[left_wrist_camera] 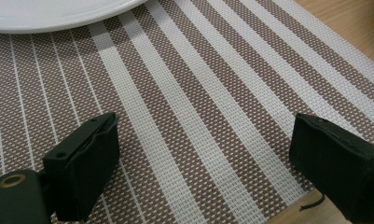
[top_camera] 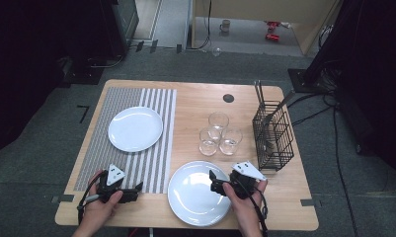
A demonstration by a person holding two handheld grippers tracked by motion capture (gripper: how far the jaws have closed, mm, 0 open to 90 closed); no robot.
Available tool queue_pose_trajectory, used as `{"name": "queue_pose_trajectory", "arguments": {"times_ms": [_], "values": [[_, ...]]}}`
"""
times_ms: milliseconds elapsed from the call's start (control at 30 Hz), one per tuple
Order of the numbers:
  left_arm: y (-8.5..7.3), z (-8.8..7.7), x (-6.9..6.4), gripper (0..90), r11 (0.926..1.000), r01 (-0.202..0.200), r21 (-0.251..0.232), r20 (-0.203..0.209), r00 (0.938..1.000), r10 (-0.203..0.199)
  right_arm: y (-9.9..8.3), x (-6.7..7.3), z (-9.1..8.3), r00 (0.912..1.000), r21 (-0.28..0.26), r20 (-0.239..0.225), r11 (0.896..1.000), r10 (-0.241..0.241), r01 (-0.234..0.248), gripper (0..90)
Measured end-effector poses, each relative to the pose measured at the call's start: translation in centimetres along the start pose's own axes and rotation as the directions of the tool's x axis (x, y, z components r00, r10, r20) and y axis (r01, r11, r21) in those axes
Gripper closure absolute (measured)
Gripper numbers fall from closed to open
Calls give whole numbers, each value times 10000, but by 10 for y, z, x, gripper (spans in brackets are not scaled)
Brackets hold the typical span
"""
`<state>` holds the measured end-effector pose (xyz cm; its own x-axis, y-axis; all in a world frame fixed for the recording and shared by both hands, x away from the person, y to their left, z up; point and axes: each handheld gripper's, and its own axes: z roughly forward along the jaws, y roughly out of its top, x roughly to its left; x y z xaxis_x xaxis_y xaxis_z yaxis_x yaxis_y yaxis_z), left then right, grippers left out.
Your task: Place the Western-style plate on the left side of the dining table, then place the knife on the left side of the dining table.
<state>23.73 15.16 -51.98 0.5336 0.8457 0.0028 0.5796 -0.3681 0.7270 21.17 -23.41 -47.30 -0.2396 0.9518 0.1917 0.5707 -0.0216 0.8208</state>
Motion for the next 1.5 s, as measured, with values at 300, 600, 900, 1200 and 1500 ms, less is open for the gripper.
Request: {"name": "queue_pose_trajectory", "arguments": {"times_ms": [300, 600, 900, 1200, 1500], "values": [[0, 0, 0, 88, 10000, 3, -1, 1, 10000, -3, -3, -27, -14, 9970, -284, 676, 9989, 384, -365, 0], [0, 0, 0, 88, 10000, 3, 0, -1, 10000, -3, -4, -51, -28, 9899, -467, 1180, 9962, 783, -732, 0], [0, 0, 0, 88, 10000, -7, 7, 2, 10000, 7, -7, -71, -38, 9882, -637, 1256, 9947, 877, -802, 0], [0, 0, 0, 88, 10000, -10, 17, 2, 10000, 10, -6, -79, -48, 9776, -1144, 1902, 9910, 901, -690, 81], [0, 0, 0, 88, 10000, -3, 8, 3, 10000, 3, 5, -81, -57, 9724, -1562, 2255, 9874, 604, -251, 137]]}}
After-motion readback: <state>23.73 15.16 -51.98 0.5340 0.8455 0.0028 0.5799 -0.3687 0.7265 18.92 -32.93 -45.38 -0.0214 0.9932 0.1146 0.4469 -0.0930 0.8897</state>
